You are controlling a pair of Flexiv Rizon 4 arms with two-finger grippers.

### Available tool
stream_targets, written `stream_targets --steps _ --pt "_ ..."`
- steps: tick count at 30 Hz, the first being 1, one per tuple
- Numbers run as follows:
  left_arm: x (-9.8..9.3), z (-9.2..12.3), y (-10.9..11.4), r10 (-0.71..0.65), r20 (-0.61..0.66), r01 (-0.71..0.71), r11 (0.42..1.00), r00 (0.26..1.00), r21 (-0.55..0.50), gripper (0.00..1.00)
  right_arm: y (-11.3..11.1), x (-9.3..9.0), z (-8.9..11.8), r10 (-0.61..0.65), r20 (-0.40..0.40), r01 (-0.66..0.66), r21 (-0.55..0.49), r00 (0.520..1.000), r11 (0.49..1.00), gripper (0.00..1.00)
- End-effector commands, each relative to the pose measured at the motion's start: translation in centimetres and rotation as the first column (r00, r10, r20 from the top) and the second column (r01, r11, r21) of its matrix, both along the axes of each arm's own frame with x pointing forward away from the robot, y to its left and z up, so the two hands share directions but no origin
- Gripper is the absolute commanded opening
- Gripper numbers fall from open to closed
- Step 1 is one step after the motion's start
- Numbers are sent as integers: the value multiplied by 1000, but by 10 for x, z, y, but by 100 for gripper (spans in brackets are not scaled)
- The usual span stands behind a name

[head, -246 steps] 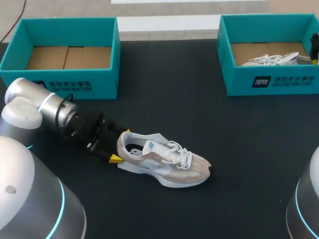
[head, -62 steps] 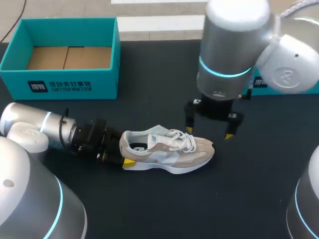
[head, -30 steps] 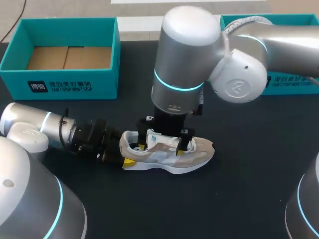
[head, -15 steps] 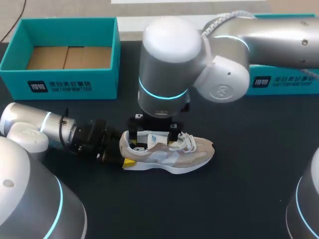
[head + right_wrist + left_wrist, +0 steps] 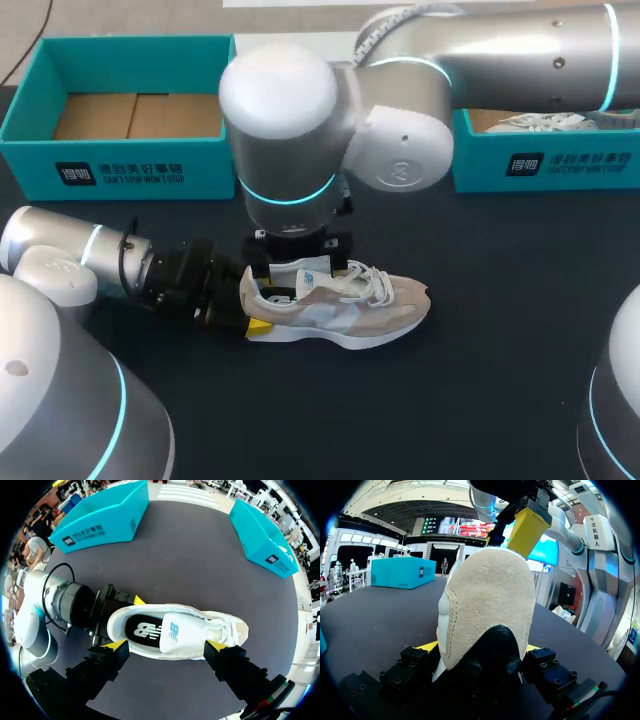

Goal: Take the shoe out of the shoebox, open the shoe tongue, remove and reinsert the insole, then place the shoe into the shoebox

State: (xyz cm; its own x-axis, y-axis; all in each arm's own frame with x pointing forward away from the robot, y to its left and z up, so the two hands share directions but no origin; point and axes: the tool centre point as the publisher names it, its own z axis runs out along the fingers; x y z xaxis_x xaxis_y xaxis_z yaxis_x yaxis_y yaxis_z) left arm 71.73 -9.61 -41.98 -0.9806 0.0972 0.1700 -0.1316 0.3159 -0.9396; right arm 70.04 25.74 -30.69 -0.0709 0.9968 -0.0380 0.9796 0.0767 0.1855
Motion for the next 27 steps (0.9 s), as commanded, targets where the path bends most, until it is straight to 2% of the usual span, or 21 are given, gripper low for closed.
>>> stream_targets --steps 1,9,11,27 --pt "1 -7 -2 2 0 -2 1000 1000 -1 0 5 -3 -6 -371 104 385 -267 923 883 100" --pt "1 -7 -2 2 0 -2 1000 1000 -1 0 -6 3 -9 -403 76 407 -292 912 866 100" --pt "1 -7 -2 2 0 -2 1000 1000 -1 0 -8 7 -8 -473 63 471 -267 879 841 100" --pt "1 -7 -2 2 0 -2 1000 1000 -1 0 -6 10 -11 -482 52 478 -258 875 840 100"
